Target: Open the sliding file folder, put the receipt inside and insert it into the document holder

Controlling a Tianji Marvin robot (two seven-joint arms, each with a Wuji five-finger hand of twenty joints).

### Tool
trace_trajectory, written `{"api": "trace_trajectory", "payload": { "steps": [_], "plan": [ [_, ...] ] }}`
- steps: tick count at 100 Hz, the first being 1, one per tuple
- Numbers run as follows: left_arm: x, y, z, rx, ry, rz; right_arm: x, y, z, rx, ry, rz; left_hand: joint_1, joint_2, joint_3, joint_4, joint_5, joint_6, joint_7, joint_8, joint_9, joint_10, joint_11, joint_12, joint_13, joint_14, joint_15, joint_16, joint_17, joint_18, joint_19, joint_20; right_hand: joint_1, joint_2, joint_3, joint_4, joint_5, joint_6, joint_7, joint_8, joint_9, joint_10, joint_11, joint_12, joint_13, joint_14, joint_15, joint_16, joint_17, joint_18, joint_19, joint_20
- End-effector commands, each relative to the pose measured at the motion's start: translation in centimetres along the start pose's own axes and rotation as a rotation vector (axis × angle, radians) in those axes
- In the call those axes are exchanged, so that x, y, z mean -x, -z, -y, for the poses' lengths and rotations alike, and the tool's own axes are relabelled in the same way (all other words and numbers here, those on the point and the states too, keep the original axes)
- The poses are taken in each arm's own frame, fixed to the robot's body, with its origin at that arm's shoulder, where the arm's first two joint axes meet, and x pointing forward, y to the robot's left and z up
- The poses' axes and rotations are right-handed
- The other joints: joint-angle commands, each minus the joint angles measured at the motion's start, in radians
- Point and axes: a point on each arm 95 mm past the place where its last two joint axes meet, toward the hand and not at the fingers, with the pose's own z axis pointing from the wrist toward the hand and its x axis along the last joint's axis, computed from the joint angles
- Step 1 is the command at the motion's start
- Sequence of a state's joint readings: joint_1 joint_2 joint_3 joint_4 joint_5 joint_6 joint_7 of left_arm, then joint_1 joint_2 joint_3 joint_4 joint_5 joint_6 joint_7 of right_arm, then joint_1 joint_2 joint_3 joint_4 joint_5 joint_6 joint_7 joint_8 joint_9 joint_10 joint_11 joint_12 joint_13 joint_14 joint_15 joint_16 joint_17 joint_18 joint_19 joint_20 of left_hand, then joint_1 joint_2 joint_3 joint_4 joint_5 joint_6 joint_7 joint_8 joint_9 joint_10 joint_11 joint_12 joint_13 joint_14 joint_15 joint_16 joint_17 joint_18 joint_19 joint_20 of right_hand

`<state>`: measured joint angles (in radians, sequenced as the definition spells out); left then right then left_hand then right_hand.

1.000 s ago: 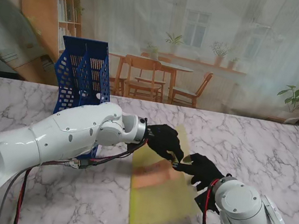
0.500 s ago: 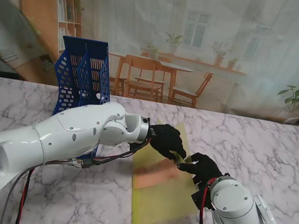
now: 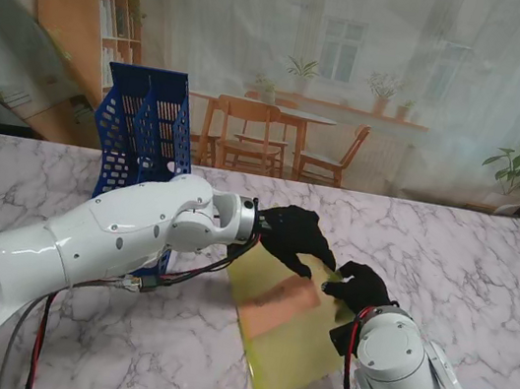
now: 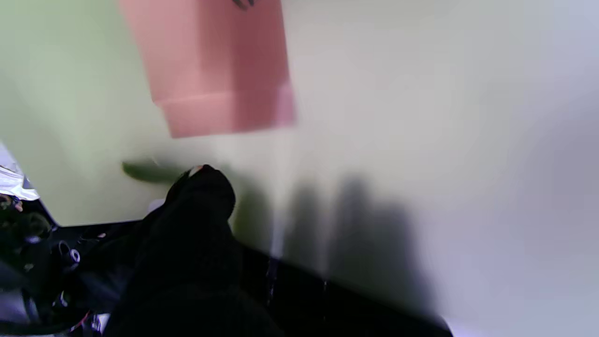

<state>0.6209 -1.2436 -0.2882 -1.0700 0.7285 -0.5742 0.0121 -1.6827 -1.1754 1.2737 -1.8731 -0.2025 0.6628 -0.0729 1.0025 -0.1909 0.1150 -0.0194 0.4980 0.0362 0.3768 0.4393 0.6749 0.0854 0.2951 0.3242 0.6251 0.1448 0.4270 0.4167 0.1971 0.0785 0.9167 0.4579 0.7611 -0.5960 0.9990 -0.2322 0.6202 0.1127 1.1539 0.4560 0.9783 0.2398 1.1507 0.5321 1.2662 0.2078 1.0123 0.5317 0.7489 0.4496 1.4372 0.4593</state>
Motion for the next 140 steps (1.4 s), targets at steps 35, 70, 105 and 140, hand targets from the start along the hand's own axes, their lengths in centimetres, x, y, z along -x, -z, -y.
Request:
{"api": "trace_trajectory", "payload": {
  "steps": [35, 70, 105, 140],
  "plan": [
    [0.0, 4.6, 3.0, -0.144, -0.03, 0.137, -0.2, 0.5, -1.2, 0.134, -0.059, -0.085, -0.04, 0.077, -0.066, 0.022, -0.079, 0.012, -0.141, -0.084, -0.175, 0.043, -0.064, -0.066, -0.152, 0.036, -0.072, -0.025, -0.097, -0.018, -0.097, -0.047, 0.077, 0.018, 0.085, -0.013, 0.017, -0.163, 0.103, 0.074, 0.021, -0.033, 0.076, 0.024, 0.044, -0.085, 0.089, 0.028, 0.049, -0.042, 0.042, -0.045],
    [-0.3, 8.7, -1.1, -0.218, 0.121, 0.323, -0.8, 1.8, -3.8, 0.217, -0.164, -0.207, 0.034, 0.115, -0.105, 0.024, 0.13, 0.097, -0.001, 0.108, 0.111, 0.083, 0.046, 0.034, 0.073, 0.123, 0.11, 0.115, 0.073, 0.077, 0.18, 0.079, 0.079, 0.035, 0.072, -0.012, 0.002, -0.182, 0.119, 0.08, 0.019, -0.046, 0.081, 0.039, 0.046, -0.103, 0.098, 0.036, 0.057, -0.055, 0.043, -0.059],
    [-0.7, 9.1, -5.6, -0.192, 0.387, 0.488, -2.7, 4.3, -6.8, 0.255, -0.256, -0.375, -0.11, 0.225, -0.143, 0.003, 0.269, 0.17, 0.088, 0.055, 0.242, 0.155, 0.224, 0.215, 0.291, 0.245, 0.518, 0.435, 0.302, 0.19, 0.591, 0.259, 0.079, 0.043, 0.063, -0.011, -0.003, -0.185, 0.122, 0.078, 0.017, -0.049, 0.079, 0.044, 0.045, -0.107, 0.096, 0.037, 0.057, -0.055, 0.045, -0.064],
    [-1.7, 8.1, -8.0, -0.122, 0.951, 0.462, -4.1, 5.5, -7.8, 0.244, -0.301, -0.457, -0.412, 0.112, -0.15, -0.015, -0.104, 0.304, -0.313, -0.127, -0.136, 0.243, -0.163, -0.062, -0.047, 0.302, 0.113, 0.266, 0.088, 0.221, 0.279, 0.191, 0.081, 0.045, 0.059, -0.009, -0.005, -0.186, 0.124, 0.078, 0.015, -0.051, 0.078, 0.047, 0.045, -0.108, 0.092, 0.037, 0.056, -0.057, 0.045, -0.068]
  ]
}}
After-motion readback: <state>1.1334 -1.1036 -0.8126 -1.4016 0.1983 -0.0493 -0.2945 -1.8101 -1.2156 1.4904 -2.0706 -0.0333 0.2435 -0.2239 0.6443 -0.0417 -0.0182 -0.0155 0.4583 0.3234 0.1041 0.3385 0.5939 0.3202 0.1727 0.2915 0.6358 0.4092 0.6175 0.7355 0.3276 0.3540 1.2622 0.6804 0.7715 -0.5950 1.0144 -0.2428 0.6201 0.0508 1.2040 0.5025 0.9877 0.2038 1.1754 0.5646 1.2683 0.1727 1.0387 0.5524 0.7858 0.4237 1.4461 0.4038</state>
